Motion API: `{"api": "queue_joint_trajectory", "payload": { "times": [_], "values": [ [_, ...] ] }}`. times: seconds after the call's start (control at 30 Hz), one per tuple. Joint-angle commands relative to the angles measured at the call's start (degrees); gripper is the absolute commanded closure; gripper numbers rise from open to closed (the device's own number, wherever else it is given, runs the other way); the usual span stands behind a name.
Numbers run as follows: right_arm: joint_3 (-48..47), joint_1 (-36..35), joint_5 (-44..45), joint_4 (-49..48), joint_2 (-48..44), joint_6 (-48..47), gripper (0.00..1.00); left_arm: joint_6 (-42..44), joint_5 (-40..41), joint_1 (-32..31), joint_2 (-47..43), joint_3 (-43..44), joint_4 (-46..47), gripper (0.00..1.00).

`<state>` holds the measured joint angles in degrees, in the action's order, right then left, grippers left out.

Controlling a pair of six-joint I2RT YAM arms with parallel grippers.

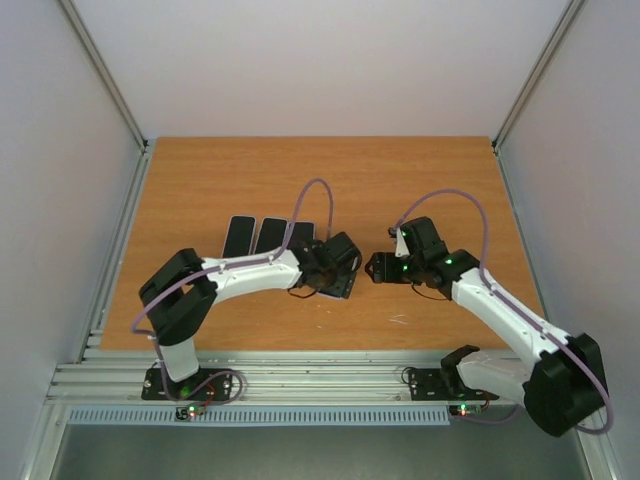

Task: Put the phone into the phone case
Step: Move the phone with the phone case to the center of the board.

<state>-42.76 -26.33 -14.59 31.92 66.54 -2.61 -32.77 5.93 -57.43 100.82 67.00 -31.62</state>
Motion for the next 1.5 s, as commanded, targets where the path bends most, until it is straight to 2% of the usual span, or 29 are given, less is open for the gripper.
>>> {"api": "queue_joint_trajectory", "payload": {
  "times": [0.0,0.2,0.33,0.73,0.93,1.17,1.3,1.47],
  "values": [
    [0.35,0.22,10.73,7.26,-6.32,-1.41,0.21,3.46,6.23,1.98,5.10,7.33,-2.92,0.28],
    [0.07,0.33,16.68,12.69,-12.87,-1.93,0.15,3.93,9.25,4.88,12.01,14.71,-4.97,0.28],
    [-0.34,0.40,17.16,14.22,-15.13,-1.37,0.14,4.18,10.13,6.49,15.97,17.94,-5.13,0.27],
    [-1.10,0.39,16.82,15.45,-15.41,-1.39,0.13,1.80,9.53,9.75,21.86,22.20,-4.03,0.23],
    [-1.24,0.40,16.54,15.79,-15.64,-1.19,0.12,-0.58,11.06,9.86,23.83,24.61,-6.12,0.17],
    [-2.60,0.38,18.04,17.41,-17.76,-1.00,0.08,-1.44,9.69,9.82,19.35,22.43,-5.68,0.07],
    [-4.20,0.40,18.39,18.94,-18.98,-0.65,0.07,-1.89,7.70,9.84,13.68,19.51,-4.82,0.03],
    [-7.13,0.42,21.26,21.90,-21.65,-0.63,0.02,-2.38,6.04,9.81,4.32,15.73,-4.44,0.01]
  ]
}}
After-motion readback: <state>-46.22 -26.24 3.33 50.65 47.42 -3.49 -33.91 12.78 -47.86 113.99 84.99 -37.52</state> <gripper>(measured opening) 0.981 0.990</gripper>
